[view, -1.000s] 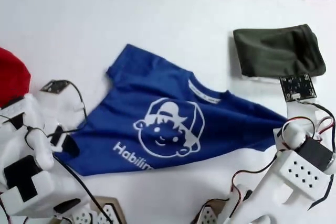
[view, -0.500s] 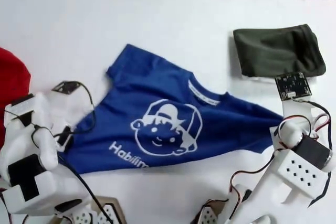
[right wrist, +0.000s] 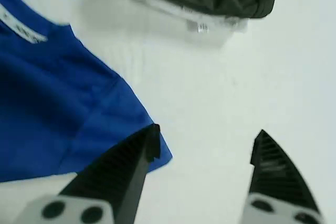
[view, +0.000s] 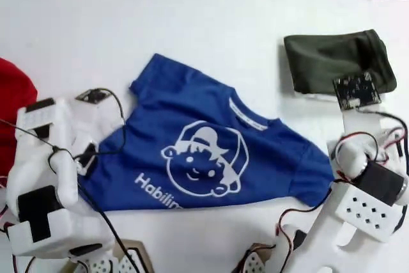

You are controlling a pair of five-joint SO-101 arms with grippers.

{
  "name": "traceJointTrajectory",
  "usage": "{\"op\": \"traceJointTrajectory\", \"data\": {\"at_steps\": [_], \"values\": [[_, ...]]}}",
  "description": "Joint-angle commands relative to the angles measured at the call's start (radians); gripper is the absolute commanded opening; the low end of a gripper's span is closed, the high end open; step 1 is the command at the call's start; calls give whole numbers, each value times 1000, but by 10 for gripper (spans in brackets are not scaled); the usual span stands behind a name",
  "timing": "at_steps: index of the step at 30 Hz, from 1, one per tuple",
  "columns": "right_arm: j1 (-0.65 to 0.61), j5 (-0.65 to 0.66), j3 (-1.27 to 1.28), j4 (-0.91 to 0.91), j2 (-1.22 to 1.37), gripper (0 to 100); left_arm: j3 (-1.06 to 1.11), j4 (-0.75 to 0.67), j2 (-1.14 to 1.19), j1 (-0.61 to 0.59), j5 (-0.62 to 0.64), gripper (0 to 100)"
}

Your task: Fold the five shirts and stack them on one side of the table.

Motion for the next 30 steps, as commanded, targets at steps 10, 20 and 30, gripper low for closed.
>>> {"op": "traceJointTrajectory", "data": {"at_steps": [10, 20, 30], "values": [[-645, -350, -658, 31, 803, 286, -53, 80, -17, 12, 12, 25], [-855, -476, -1367, -10, 1526, 287, -48, 87, -18, 12, 48, 25], [-955, -476, -1984, -35, 2043, 287, -4, 61, -18, 12, 49, 25]]}}
